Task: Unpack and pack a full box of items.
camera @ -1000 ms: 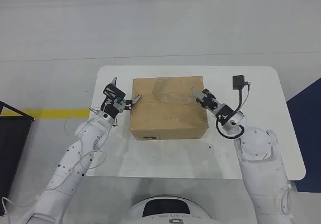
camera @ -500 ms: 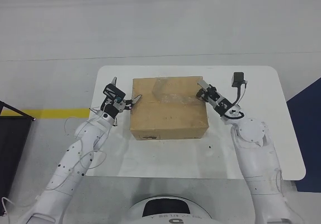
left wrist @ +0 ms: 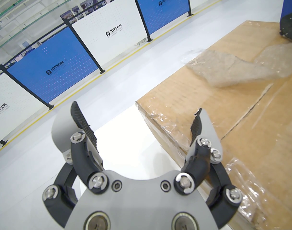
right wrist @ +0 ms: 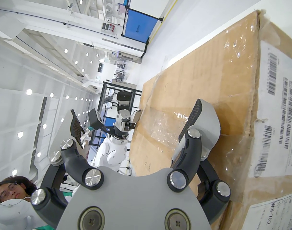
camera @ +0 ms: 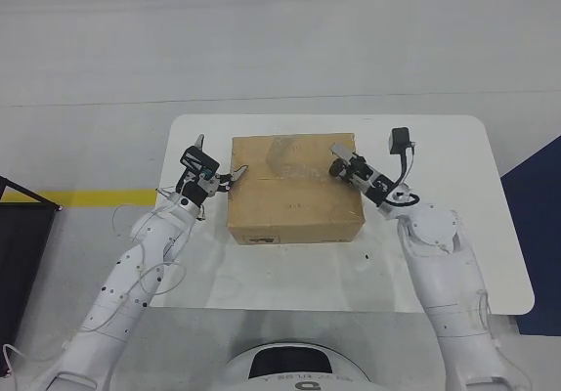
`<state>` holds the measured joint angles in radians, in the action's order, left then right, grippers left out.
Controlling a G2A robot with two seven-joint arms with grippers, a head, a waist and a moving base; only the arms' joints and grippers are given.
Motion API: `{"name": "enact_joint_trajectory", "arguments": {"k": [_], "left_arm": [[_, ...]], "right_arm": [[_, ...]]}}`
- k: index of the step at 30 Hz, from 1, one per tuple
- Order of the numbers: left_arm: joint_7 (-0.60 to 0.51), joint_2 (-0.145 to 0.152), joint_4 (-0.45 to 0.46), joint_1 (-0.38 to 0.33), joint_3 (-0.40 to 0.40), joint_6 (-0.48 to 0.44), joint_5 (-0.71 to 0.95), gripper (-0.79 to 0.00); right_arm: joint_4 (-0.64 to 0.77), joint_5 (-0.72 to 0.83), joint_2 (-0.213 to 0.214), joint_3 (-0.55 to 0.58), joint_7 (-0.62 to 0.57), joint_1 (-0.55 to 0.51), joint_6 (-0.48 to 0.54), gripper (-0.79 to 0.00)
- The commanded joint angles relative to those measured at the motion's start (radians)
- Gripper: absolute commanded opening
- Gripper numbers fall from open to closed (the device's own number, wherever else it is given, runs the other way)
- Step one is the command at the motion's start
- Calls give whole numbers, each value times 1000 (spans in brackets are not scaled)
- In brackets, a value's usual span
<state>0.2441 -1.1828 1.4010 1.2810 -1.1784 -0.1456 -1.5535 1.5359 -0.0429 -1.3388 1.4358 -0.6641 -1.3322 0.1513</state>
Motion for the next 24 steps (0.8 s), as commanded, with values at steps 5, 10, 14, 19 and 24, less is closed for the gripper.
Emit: {"name": "enact_joint_trajectory", "arguments": {"k": [5, 10, 14, 19, 24], "left_arm": [[0, 0, 0, 0, 0, 0, 0, 0], [0, 0, 0, 0, 0, 0, 0, 0], [0, 0, 0, 0, 0, 0, 0, 0], [0, 0, 0, 0, 0, 0, 0, 0], [0, 0, 0, 0, 0, 0, 0, 0]], "right_arm": [[-20, -6, 1, -39, -12, 24, -12, 0], [-15, 8, 3, -58, -17, 26, -7, 0], [-3, 29, 4, -67, -18, 22, 19, 0], [6, 39, 6, -66, -23, 18, 34, 0], [6, 39, 6, -66, -23, 18, 34, 0]]}}
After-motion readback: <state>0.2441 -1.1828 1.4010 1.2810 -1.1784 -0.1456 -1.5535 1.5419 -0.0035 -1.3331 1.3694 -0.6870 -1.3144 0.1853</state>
